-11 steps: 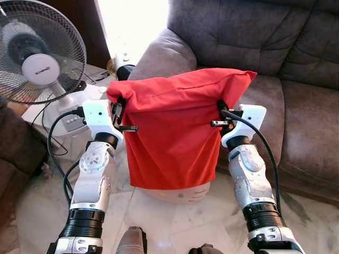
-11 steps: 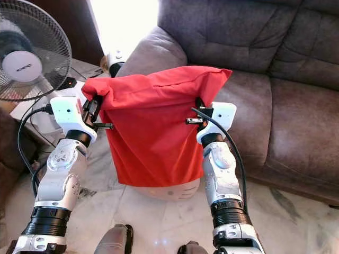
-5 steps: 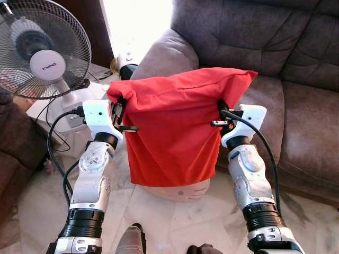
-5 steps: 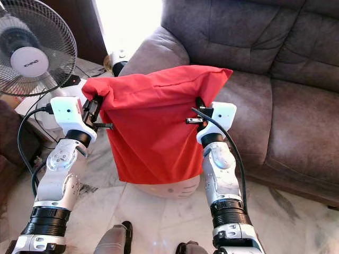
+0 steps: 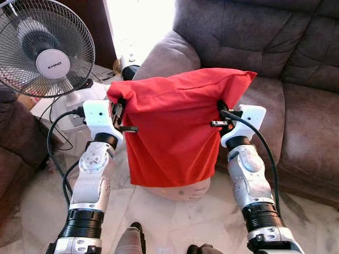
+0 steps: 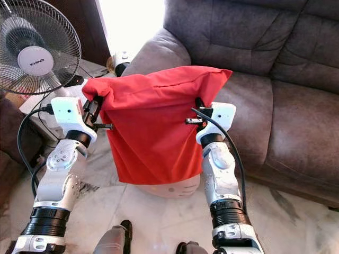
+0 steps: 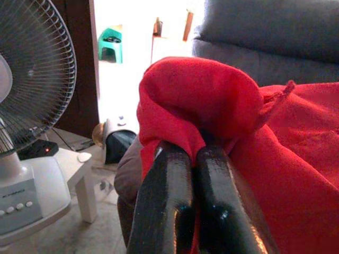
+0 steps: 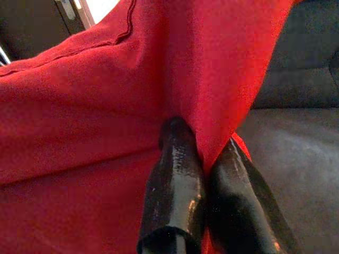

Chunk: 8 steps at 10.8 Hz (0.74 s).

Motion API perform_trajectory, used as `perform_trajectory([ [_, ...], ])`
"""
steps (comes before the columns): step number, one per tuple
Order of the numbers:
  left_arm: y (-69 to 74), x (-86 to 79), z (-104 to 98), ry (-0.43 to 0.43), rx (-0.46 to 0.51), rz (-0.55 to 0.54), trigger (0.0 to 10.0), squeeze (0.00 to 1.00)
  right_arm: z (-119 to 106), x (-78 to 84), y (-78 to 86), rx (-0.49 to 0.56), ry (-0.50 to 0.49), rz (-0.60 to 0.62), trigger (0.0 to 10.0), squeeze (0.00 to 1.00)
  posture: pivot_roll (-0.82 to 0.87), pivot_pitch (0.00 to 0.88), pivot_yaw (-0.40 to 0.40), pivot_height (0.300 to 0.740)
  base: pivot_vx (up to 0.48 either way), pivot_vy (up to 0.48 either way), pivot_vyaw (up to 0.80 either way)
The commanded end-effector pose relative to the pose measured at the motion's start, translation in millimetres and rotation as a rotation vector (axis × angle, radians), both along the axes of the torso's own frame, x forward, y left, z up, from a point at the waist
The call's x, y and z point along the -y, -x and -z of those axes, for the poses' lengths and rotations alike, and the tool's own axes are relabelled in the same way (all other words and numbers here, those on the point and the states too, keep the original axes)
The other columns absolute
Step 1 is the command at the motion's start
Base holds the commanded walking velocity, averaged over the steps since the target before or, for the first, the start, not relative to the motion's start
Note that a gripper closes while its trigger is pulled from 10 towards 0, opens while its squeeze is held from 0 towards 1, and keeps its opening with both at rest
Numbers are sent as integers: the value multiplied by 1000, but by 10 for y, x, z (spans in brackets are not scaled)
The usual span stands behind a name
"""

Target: Move the pillow to the sofa from floor

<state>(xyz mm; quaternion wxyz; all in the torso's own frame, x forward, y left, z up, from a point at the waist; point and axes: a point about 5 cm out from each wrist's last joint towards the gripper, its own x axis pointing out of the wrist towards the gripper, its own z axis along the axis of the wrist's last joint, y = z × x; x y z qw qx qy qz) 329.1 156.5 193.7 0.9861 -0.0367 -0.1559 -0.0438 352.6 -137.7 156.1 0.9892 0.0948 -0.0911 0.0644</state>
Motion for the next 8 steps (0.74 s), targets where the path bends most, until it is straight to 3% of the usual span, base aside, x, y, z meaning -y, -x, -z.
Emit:
perform_trajectory([
  [1, 7, -13, -89, -9, 50, -5, 10000, 0, -107, 30, -21, 44, -2, 10, 10000, 0, 187, 166, -30, 740, 0, -311, -719],
  [6, 14, -14, -95, -10, 53, -3, 10000, 0, -91, 7, -16, 38, -6, 3, 10000, 0, 188, 168, -34, 740, 0, -305, 0],
  [8, 19, -9, -92, -8, 54, 1, 10000, 0, -99, 10, -13, 49, 5, 2, 10000, 0, 188, 170, -36, 740, 0, -307, -303],
])
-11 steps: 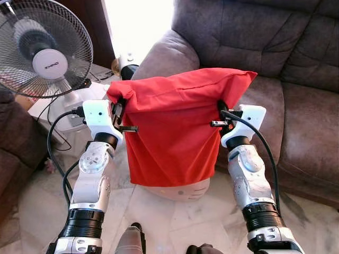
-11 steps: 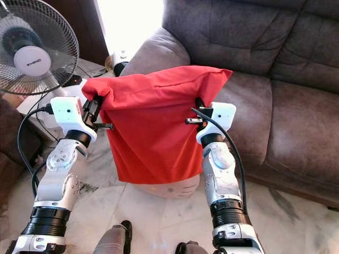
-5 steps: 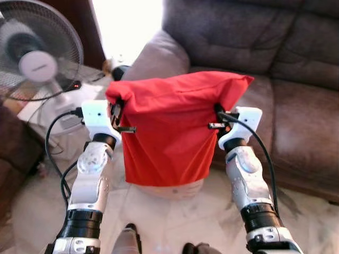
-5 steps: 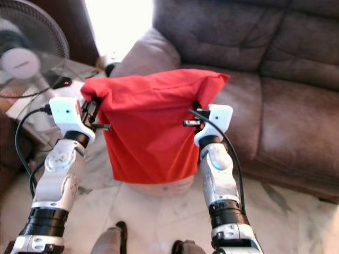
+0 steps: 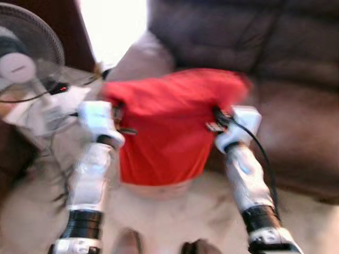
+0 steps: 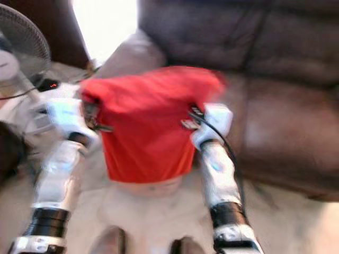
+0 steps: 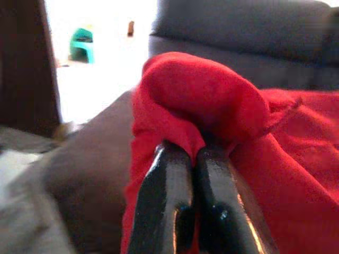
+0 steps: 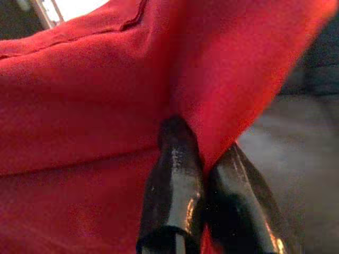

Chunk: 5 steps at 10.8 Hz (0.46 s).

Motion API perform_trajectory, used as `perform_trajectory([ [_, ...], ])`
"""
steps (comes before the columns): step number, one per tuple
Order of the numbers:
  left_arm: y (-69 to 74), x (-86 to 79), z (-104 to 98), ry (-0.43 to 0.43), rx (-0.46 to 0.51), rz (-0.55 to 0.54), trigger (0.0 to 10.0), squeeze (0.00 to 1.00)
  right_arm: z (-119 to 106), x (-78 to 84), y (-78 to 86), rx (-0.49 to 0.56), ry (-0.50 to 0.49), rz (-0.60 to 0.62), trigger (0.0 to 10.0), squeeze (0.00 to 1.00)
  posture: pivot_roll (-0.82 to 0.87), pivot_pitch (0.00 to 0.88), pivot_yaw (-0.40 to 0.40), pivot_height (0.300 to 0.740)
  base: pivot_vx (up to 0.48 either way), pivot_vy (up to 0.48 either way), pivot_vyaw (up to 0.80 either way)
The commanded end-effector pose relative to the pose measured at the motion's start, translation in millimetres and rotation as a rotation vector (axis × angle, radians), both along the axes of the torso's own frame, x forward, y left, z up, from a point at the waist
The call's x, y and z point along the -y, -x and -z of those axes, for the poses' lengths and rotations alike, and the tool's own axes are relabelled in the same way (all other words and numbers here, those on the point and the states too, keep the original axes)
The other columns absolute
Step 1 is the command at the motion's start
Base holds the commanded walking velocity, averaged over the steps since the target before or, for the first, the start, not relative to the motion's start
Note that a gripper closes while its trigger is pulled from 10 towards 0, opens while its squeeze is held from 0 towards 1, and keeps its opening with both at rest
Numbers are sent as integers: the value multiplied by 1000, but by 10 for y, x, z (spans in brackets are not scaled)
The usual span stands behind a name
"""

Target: Move the pillow to the sofa from floor

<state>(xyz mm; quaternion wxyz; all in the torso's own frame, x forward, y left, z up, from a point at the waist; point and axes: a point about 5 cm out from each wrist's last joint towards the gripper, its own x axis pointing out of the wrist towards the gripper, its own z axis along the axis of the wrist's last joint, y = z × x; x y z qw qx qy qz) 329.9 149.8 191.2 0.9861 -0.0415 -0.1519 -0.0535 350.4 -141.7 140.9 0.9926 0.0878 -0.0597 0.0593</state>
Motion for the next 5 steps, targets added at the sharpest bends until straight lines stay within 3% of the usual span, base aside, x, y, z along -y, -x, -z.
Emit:
perform_trajectory([
  [1, 29, -74, -117, -12, 62, -19, 10000, 0, -242, -28, -35, 106, -4, -2, 10000, 0, 187, 170, -36, 740, 0, -300, 0],
  [4, 22, -73, -118, -11, 64, -14, 10000, 0, -243, -8, -48, 99, -9, 1, 10000, 0, 185, 167, -36, 740, 0, -298, 0],
  [5, 21, -68, -114, -10, 63, -12, 10000, 0, -239, -6, -50, 97, -18, 1, 10000, 0, 182, 164, -38, 740, 0, -296, -725],
])
